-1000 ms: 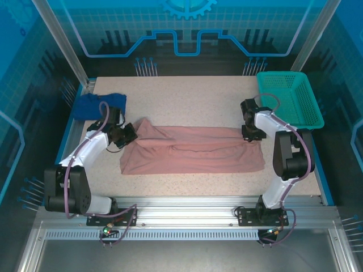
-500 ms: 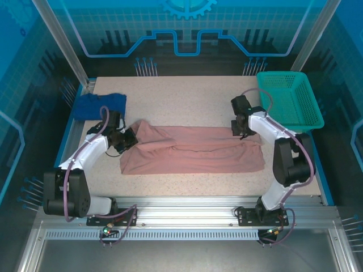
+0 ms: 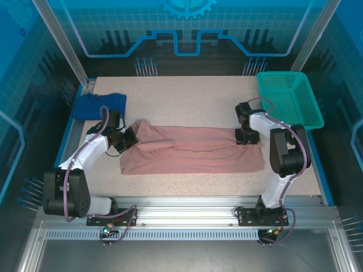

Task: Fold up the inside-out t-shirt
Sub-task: Fold the T-shirt at the center of the table.

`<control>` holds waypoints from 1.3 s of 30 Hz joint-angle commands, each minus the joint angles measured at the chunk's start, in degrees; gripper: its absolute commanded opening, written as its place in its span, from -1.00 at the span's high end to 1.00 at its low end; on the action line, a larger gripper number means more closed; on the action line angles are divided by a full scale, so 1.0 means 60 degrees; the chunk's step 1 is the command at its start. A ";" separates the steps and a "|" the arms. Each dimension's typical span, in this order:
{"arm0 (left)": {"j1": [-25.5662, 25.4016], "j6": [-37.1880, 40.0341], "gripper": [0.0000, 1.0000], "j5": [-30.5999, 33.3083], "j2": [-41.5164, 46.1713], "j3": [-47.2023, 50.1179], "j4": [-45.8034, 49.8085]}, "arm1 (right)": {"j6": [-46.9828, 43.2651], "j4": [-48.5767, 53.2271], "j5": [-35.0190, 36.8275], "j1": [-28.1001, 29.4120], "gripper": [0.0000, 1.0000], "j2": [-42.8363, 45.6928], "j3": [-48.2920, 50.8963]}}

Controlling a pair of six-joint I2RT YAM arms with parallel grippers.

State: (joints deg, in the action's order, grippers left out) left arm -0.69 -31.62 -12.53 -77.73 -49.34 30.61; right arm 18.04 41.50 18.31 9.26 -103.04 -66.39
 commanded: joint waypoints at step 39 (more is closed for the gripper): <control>0.0100 -0.0592 1.00 -0.1353 -0.0404 -0.0749 0.0000 | -0.4546 -0.9966 0.5356 0.9166 -0.79 -0.3411 -0.2133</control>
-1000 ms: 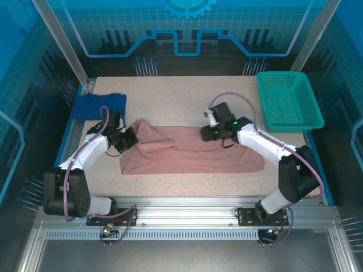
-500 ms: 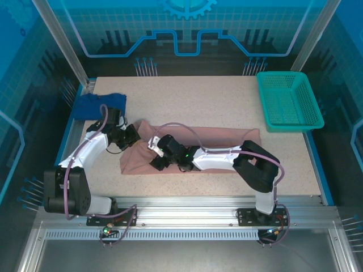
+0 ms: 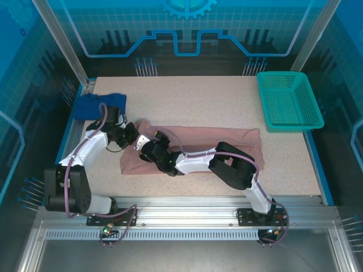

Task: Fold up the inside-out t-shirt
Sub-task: Fold the T-shirt at the center of the table.

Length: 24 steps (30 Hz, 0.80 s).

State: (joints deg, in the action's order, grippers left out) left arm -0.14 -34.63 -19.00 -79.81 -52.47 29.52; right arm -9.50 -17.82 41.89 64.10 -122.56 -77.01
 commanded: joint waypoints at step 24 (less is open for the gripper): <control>0.0097 -0.0014 1.00 -0.0238 -0.0125 0.0177 0.0099 | 0.1595 0.2924 0.0950 -0.0045 -0.03 0.1595 0.0932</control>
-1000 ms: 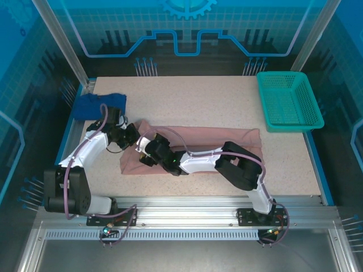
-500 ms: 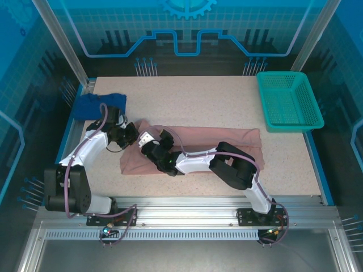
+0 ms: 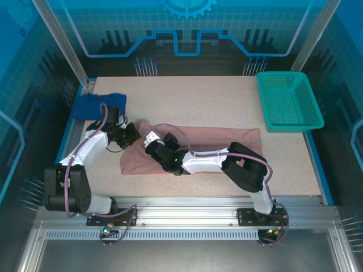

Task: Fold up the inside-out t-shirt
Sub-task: Fold the T-shirt at the center of the table.

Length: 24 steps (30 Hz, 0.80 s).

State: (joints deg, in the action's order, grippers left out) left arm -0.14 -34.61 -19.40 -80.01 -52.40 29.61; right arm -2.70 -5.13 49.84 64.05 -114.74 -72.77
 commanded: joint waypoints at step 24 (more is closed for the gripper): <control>0.0069 0.0474 -0.30 0.1945 -0.1336 0.0247 -0.3207 | 0.1744 0.1889 -0.7456 -0.2507 -0.47 0.2612 0.1214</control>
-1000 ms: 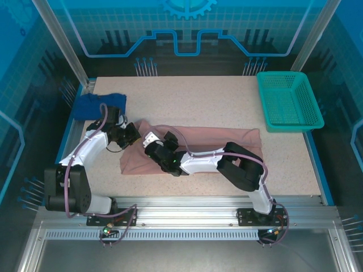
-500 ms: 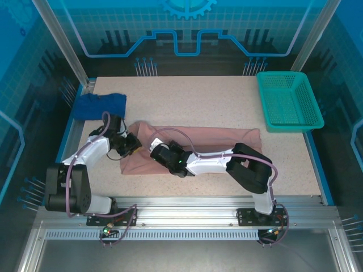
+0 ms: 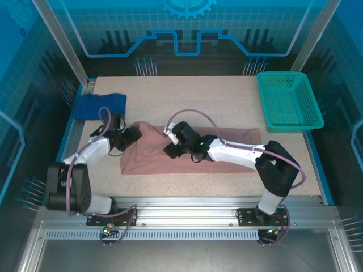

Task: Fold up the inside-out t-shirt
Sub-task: Fold the T-shirt at the center of the table, then smooth out the T-shirt at the center of the table.

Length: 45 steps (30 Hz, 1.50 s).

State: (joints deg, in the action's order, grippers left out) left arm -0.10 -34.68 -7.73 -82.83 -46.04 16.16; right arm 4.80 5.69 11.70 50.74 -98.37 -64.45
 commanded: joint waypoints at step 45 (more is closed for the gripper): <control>0.0661 0.0635 0.60 -0.0461 -0.4464 -0.4532 -0.0084 | 0.2236 0.3383 -0.1039 -0.4701 -0.20 -0.2516 -0.1599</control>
State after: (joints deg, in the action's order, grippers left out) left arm 3.49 -28.88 -6.28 -113.78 -74.81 16.03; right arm 18.57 23.55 7.16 23.18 -112.22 -72.77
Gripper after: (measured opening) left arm 0.150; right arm 0.600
